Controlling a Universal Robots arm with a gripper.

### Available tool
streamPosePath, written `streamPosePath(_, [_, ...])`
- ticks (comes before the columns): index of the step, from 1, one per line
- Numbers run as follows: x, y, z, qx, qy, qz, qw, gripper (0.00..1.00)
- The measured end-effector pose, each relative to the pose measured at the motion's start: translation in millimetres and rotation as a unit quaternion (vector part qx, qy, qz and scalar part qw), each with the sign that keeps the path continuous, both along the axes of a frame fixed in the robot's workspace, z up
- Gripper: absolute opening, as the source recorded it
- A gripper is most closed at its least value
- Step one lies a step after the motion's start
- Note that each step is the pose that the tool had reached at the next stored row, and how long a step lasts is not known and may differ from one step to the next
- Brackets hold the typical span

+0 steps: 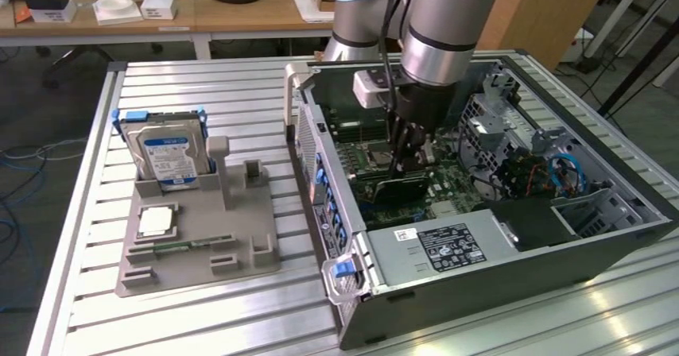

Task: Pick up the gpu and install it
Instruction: 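Press down on the gpu until it lock into place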

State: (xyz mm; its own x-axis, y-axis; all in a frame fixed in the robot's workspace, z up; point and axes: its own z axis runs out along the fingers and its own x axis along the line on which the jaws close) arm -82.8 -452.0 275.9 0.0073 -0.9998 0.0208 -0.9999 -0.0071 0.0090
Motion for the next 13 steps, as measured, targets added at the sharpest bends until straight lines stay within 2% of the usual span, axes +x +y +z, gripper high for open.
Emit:
streamPosePath(4, [-9.6,0.0,2.7,-0.0011,0.0000,0.000,1.0000,0.11])
streamPosePath(7, [-17.3,0.0,7.5,-0.0033,0.0001,0.000,1.0000,0.11])
streamPosePath(13, [-41.5,0.0,9.4,-0.0036,0.0000,0.000,1.0000,0.11])
